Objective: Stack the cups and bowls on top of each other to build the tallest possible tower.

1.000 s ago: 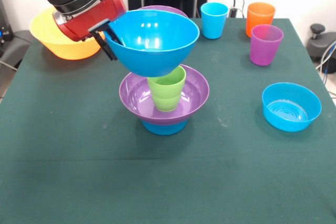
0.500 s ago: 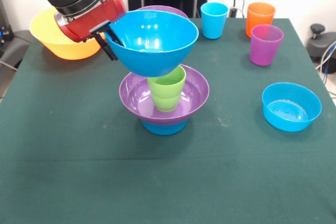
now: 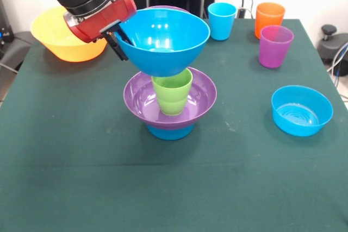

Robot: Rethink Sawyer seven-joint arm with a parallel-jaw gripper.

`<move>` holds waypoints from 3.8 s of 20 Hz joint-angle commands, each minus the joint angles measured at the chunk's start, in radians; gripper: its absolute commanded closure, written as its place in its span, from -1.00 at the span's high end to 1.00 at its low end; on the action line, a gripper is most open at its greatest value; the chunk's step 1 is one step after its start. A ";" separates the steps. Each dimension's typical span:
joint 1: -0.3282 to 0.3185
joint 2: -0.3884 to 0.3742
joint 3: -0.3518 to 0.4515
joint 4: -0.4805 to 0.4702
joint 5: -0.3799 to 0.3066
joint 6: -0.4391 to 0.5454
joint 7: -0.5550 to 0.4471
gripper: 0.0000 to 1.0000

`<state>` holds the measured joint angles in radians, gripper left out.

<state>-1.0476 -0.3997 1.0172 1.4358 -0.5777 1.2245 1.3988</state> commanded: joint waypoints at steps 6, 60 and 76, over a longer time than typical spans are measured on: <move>0.030 0.076 -0.030 0.049 -0.058 -0.110 -0.242 -1.00; 0.098 0.023 -0.109 0.010 -0.052 0.038 -0.243 -1.00; 0.111 0.040 -0.125 -0.029 -0.063 0.085 -0.278 -1.00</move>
<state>-0.9881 -0.3818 0.9719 1.4363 -0.5887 1.1877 1.3988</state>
